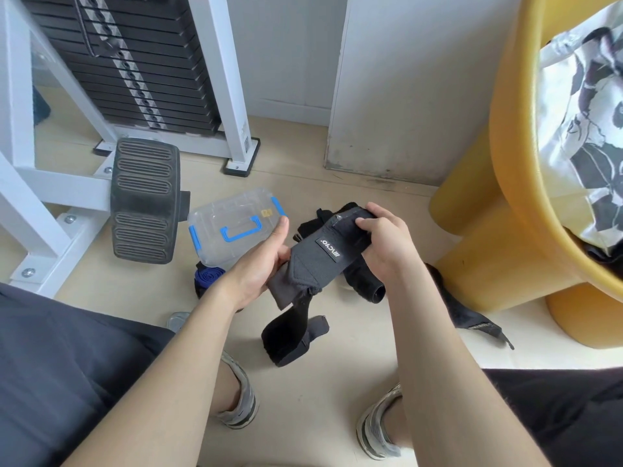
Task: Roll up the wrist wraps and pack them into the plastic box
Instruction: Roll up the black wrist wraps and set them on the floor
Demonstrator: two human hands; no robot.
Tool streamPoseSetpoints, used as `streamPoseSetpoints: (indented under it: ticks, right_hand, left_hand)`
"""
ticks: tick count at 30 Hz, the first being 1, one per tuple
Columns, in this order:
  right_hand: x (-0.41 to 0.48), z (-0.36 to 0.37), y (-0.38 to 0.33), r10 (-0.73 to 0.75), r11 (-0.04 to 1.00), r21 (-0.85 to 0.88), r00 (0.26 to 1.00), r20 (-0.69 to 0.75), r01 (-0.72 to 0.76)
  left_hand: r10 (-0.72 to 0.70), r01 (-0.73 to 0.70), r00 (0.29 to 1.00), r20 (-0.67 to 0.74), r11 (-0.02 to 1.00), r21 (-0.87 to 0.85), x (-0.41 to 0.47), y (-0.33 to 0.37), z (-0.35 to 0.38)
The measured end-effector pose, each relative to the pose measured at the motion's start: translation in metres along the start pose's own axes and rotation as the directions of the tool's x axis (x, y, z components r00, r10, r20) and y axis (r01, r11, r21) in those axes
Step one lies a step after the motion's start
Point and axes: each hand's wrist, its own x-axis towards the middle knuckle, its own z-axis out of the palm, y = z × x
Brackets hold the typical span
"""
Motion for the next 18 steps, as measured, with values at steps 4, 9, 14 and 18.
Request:
streamPoseSetpoints:
  ticks: [4, 9, 14, 18]
  right_hand:
    - [0.003, -0.003, 0.002, -0.005, 1.000, 0.027, 1.000, -0.014, 0.006]
    - [0.007, -0.003, 0.003, -0.022, 1.000, 0.021, 1.000, -0.017, 0.022]
    - [0.001, -0.004, 0.001, -0.084, 0.986, -0.144, 0.996, -0.027, 0.080]
    - [-0.011, 0.004, -0.010, -0.312, 0.905, -0.300, 0.950, 0.010, 0.301]
  left_hand:
    - [0.069, -0.071, 0.996, 0.058, 0.997, 0.035, 0.000, -0.002, -0.002]
    - [0.068, -0.073, 0.996, 0.051, 0.994, 0.084, -0.004, 0.001, -0.001]
    - [0.046, -0.063, 0.981, 0.190, 0.994, 0.086, -0.011, 0.007, -0.008]
    - [0.034, -0.057, 0.972, 0.230, 0.994, 0.092, -0.015, 0.011, -0.010]
